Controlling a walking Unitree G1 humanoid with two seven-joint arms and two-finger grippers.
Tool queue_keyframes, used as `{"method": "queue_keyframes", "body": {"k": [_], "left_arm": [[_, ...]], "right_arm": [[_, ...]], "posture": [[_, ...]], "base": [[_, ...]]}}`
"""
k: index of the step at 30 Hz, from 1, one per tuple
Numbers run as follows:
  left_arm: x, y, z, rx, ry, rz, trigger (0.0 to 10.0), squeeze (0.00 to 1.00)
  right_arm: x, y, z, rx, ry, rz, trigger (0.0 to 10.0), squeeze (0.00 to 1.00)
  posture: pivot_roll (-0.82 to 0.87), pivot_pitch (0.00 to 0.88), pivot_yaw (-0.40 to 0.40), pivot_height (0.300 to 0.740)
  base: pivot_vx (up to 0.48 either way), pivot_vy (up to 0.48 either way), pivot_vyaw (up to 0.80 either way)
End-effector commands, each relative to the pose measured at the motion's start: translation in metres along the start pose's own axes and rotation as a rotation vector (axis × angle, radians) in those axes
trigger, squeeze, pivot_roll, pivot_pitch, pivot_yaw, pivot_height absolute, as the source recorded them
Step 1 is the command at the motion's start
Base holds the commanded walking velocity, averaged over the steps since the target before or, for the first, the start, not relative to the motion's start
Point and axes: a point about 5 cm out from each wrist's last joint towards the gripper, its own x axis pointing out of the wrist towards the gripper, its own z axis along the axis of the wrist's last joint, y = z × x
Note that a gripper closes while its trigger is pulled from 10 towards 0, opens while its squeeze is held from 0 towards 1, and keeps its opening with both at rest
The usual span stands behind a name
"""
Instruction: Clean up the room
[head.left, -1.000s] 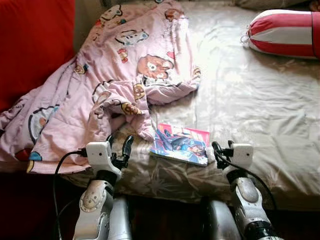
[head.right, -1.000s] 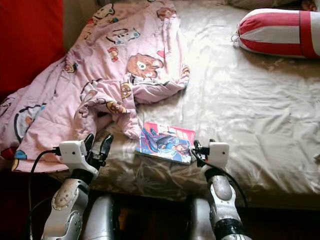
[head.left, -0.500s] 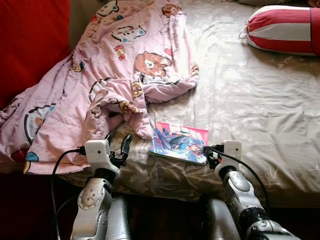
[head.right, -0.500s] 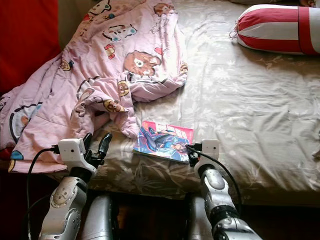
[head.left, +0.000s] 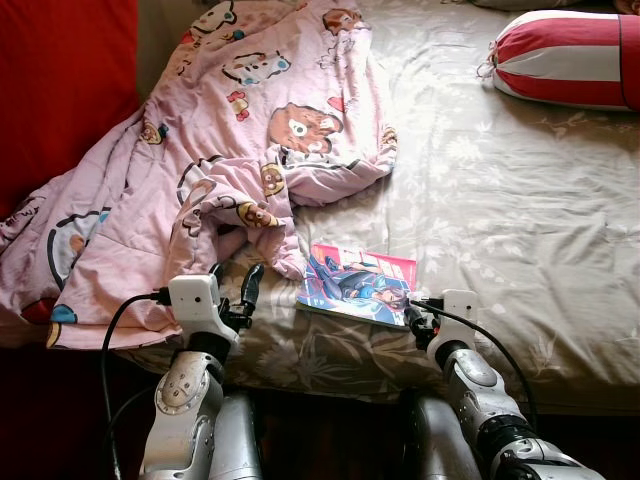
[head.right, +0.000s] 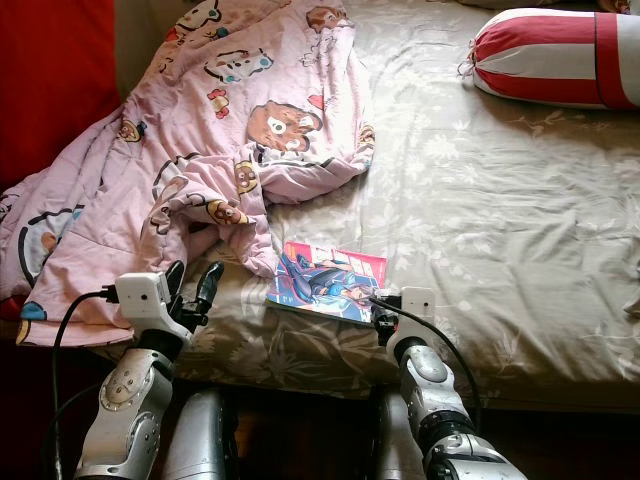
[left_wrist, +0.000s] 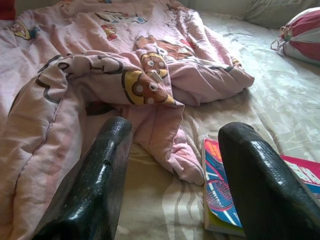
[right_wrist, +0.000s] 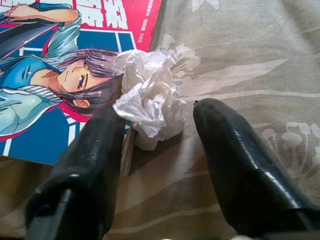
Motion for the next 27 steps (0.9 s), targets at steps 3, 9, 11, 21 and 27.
{"method": "queue_keyframes", "body": {"k": [3, 9, 11, 21, 27], "left_arm": [[-0.004, 0.005, 0.001, 0.013, 0.005, 0.010, 10.0, 0.00], [-0.006, 0.006, 0.000, 0.014, 0.010, 0.013, 10.0, 0.00], [-0.008, 0.011, -0.003, 0.021, 0.022, 0.024, 10.0, 0.00], [-0.012, 0.018, -0.004, 0.036, 0.035, 0.039, 10.0, 0.00], [-0.011, 0.019, -0.006, 0.038, 0.039, 0.042, 10.0, 0.00]], "right_arm": [[0.001, 0.004, -0.002, 0.022, 0.019, 0.004, 1.4, 0.00], [0.000, 0.005, -0.005, 0.030, 0.024, 0.006, 0.0, 0.00], [-0.001, 0.004, -0.009, 0.024, 0.039, 0.000, 0.0, 0.00], [-0.002, 0.001, -0.013, 0.021, 0.052, -0.018, 0.0, 0.00], [-0.002, 0.001, -0.012, 0.024, 0.043, -0.021, 0.0, 0.00]], "posture": [[0.15, 0.190, 0.029, 0.568], [0.15, 0.191, 0.030, 0.568], [0.15, 0.191, 0.030, 0.568], [0.15, 0.191, 0.031, 0.568], [0.15, 0.186, 0.030, 0.568]], "base": [[0.000, 0.000, 0.00], [0.000, 0.000, 0.00], [0.000, 0.000, 0.00], [0.000, 0.000, 0.00], [0.000, 0.000, 0.00]]}}
